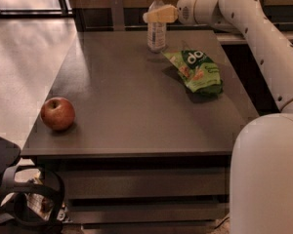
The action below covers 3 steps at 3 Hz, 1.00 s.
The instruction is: Move blue plastic bottle near apple
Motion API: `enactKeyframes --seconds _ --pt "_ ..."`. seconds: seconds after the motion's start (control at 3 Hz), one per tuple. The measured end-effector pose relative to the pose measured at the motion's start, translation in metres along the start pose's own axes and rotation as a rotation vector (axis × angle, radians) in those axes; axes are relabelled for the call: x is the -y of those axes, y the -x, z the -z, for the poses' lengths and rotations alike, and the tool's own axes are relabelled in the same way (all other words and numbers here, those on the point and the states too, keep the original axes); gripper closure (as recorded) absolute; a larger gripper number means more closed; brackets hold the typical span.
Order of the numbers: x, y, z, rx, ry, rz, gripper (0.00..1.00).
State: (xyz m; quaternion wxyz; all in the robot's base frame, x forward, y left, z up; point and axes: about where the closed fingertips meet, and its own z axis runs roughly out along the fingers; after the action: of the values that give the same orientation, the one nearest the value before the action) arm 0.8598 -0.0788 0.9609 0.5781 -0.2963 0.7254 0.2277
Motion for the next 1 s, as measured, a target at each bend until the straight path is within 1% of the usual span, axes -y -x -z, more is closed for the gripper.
enactKeyframes --seconds 0.33,0.67,1.0 --pt "-0.01 -0.006 -0.02 0.026 0.029 -0.02 0.0" --pt "-0.016 -0.01 -0.03 0.036 0.043 -0.027 0.0" --pt "-0.019 -0.011 -0.034 0.036 0.05 -0.029 0.2"
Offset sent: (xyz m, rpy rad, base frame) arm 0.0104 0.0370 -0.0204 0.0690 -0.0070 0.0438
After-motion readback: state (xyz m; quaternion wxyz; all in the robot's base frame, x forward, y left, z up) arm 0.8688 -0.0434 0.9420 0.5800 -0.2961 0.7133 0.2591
